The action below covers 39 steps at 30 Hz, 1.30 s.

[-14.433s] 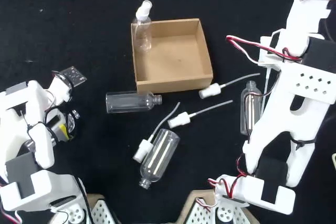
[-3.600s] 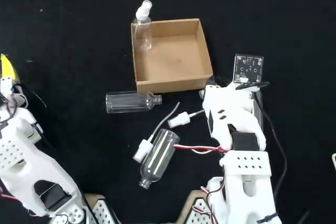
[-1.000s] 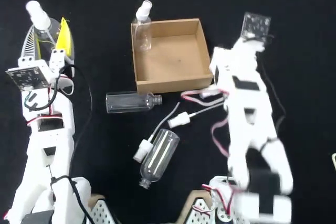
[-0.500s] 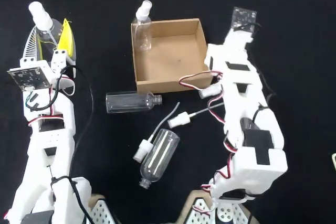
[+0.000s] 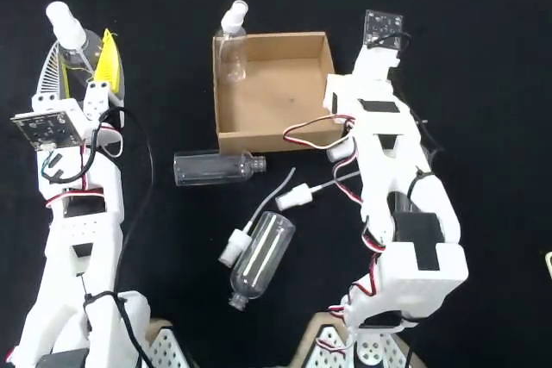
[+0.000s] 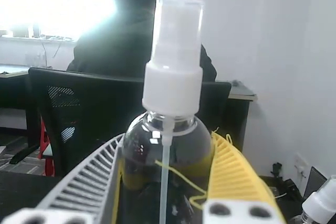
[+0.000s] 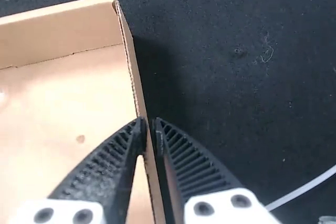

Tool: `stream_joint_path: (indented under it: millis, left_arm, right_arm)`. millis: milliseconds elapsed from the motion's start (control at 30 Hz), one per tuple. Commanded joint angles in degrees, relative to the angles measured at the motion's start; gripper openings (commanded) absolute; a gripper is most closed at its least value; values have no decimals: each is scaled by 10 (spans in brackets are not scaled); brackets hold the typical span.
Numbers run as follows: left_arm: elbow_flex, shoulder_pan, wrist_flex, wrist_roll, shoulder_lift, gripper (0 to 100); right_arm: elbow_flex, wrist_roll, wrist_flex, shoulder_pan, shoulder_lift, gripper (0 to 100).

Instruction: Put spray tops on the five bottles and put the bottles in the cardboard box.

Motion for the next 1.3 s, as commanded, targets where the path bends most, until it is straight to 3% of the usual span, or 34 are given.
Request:
stream_joint_path:
  millis: [0,733,967,1267]
  left_arm:
    - [-11,7,2,9,-18,29]
    - [-9,101,2,11,-16,29]
    - [-19,144,4,84,-14,29]
    - [-46,173,1,85,76,30]
  right_arm:
    - [-16,-5,9,-24,-7,25]
    - [-21,-5,42,-48,-9,25]
    - [-18,-5,46,-45,-17,25]
    - [13,-5,46,-44,-90,25]
